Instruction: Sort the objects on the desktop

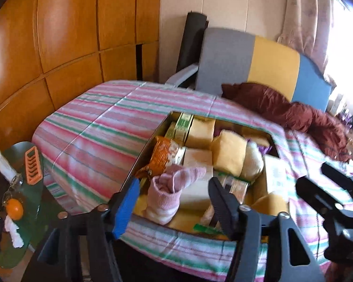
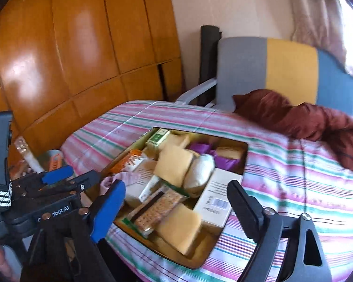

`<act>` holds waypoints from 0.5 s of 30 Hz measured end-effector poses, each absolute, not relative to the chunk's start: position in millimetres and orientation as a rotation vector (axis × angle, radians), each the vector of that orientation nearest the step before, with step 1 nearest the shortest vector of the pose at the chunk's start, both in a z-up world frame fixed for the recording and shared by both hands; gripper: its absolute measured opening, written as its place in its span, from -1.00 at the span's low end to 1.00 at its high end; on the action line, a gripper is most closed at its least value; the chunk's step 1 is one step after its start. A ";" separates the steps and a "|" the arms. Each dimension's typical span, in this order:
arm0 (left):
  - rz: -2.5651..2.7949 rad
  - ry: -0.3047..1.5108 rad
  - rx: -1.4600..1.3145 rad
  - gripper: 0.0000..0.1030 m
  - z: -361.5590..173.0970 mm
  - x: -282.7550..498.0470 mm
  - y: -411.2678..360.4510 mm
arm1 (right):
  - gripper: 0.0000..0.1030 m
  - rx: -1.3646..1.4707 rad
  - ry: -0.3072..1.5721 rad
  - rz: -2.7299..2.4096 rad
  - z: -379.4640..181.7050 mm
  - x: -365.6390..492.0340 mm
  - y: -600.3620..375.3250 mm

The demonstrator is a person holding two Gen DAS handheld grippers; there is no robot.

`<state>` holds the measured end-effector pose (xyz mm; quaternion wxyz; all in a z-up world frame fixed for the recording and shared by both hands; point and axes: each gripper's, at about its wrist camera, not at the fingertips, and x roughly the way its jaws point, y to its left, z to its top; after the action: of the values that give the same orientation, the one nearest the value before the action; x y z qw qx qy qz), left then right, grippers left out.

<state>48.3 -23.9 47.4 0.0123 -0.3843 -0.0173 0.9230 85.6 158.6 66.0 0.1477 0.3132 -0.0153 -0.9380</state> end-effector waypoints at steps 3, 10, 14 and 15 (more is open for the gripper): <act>2.839 -0.048 -1.258 0.14 40.5 48.3 -19.7 | 0.78 0.905 -0.034 -2.699 64.0 88.1 153.7; 2.822 -0.015 -1.279 0.12 35.5 53.2 -12.2 | 0.78 0.942 -0.030 -2.693 51.6 87.2 149.2; 2.831 -0.004 -1.283 0.12 33.2 52.3 -13.0 | 0.78 0.963 -0.060 -2.697 48.1 86.8 154.7; 2.839 -0.001 -1.276 0.12 33.5 52.1 -13.0 | 0.78 0.968 -0.057 -2.695 47.4 86.5 154.8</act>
<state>52.1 -13.0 33.5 0.0144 -0.4100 -0.0003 0.9120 86.5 154.8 47.4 0.1384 0.3348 -0.0196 -0.9318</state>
